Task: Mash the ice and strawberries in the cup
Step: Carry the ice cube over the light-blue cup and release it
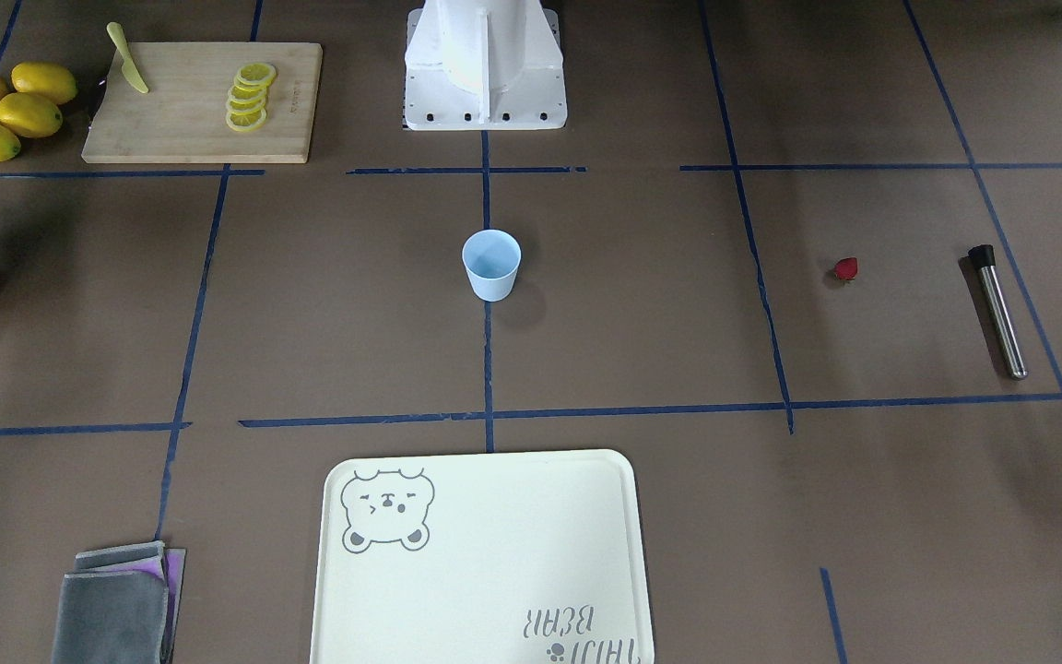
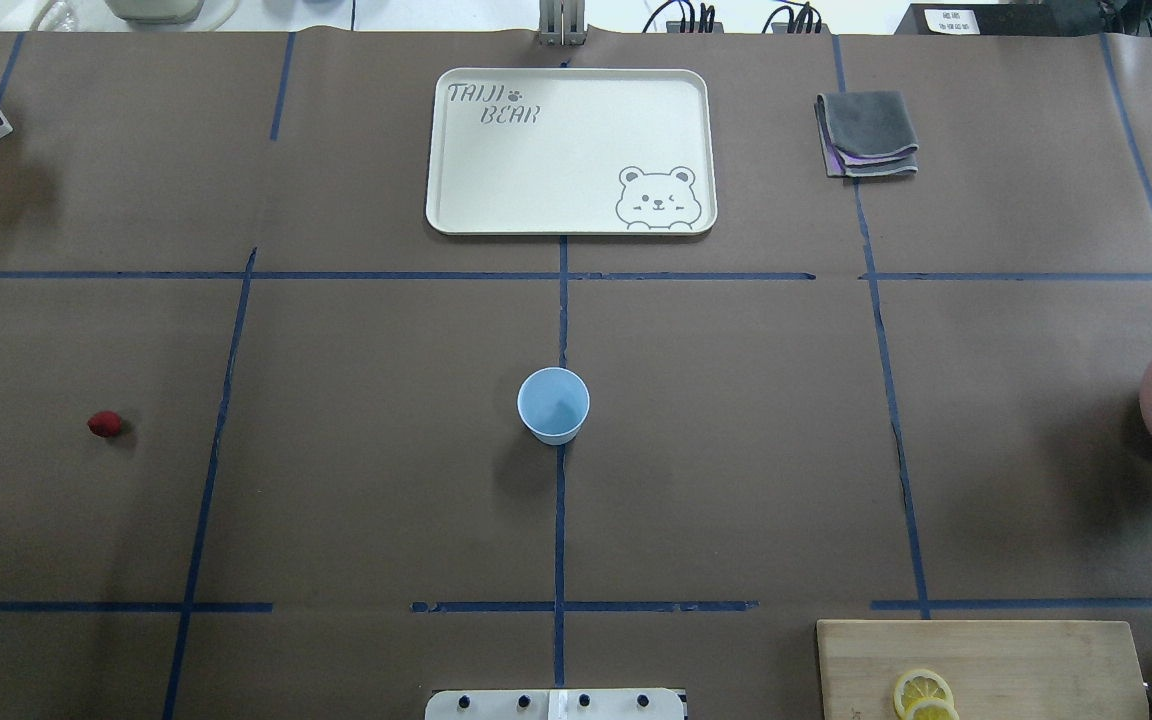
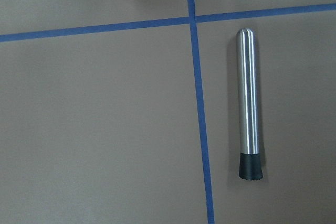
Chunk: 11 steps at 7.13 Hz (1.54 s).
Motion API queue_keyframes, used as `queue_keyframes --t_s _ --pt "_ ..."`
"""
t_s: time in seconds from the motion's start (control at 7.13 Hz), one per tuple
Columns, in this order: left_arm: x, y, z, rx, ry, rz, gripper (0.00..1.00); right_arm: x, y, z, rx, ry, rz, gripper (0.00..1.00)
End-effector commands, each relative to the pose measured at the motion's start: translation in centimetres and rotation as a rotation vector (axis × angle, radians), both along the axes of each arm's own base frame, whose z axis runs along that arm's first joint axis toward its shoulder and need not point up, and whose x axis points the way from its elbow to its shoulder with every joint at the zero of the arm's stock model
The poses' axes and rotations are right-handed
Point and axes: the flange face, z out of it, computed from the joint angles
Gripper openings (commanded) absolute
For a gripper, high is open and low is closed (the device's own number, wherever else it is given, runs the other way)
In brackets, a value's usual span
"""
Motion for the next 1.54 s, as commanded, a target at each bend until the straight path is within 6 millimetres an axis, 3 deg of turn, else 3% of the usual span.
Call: queue_keyframes --t_s 0.0,0.14,0.28,0.42,0.7,0.84,0.98,1.12,1.4 --pt "0.0 -0.2 -0.2 0.005 -0.001 0.000 1.00 -8.6 -0.8 -9.3 -0.062 -0.064 0.074 0.00" --pt "0.0 -0.3 -0.3 0.011 -0.001 0.002 1.00 -14.7 -1.4 -14.5 -0.075 -0.089 0.106 0.00" --pt "0.0 -0.3 -0.8 0.032 -0.001 0.002 1.00 -20.4 -0.7 -19.3 -0.051 -0.113 0.095 0.00" --pt "0.0 -0.4 -0.9 0.034 -0.001 0.002 1.00 -25.2 0.5 -23.2 0.015 -0.122 0.056 0.00" --pt "0.0 -0.4 -1.0 0.038 -0.001 0.003 1.00 -32.9 3.7 -31.2 -0.073 -0.111 0.083 0.00" --pt "0.0 -0.4 -1.0 0.037 -0.001 0.002 1.00 -37.5 5.2 -34.8 -0.099 -0.107 0.125 0.00" --pt "0.0 -0.4 -1.0 0.037 -0.003 0.002 1.00 -43.3 6.2 -38.3 -0.144 -0.099 0.163 0.00" --pt "0.0 -0.4 -1.0 0.036 -0.003 0.001 1.00 -47.1 8.4 -39.3 -0.159 -0.080 0.186 0.00" --pt "0.0 -0.4 -1.0 0.036 -0.003 0.001 1.00 -49.1 10.6 -39.3 -0.153 -0.071 0.190 0.00"
